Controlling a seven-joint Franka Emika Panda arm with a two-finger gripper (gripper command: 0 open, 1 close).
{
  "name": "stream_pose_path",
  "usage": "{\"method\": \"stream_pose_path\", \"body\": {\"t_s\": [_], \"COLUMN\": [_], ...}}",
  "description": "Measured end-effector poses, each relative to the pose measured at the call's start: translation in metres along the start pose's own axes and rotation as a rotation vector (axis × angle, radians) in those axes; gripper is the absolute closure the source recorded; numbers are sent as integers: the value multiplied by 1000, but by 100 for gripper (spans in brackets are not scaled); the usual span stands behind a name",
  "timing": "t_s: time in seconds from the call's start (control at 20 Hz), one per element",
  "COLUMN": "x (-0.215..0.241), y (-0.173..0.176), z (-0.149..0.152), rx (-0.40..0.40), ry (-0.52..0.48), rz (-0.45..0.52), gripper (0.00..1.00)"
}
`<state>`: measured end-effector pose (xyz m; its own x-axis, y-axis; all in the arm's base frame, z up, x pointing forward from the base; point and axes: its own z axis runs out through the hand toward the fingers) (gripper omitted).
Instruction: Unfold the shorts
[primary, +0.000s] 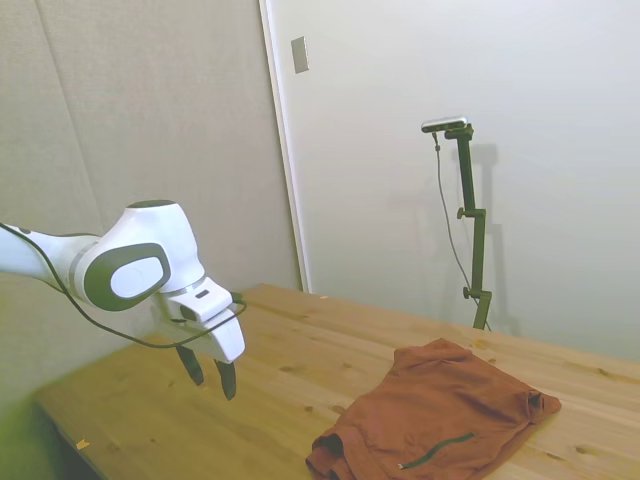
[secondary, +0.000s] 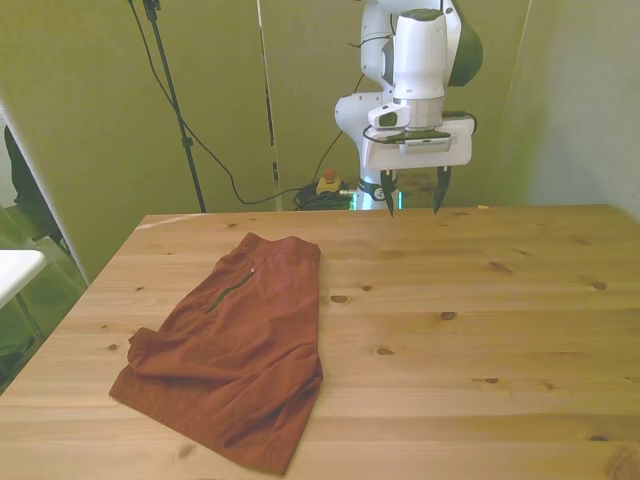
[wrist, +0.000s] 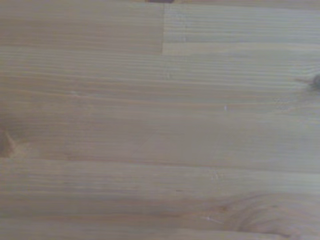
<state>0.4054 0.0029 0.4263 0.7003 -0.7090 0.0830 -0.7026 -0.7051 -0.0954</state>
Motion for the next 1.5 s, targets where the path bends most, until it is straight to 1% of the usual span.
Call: {"method": "stream_pose_path", "body": {"t_s": [0.15, 0.25, 0.4, 0.65, 0.95, 1.15, 1.35, 1.5], "x": [4, 11, 36, 115, 232, 311, 374, 412], "y": [-1, -3, 8, 49, 86, 114, 125, 134], "z": [-5, -13, -30, -58, -68, -59, -33, -11], "rx": [4, 14, 31, 79, 102, 123, 138, 123], "ry": [10, 29, 66, 138, 193, 213, 224, 217], "rz": [1, 10, 59, 215, 374, 479, 568, 624], "gripper": [0, 0, 0, 0, 0, 0, 0, 0]}}
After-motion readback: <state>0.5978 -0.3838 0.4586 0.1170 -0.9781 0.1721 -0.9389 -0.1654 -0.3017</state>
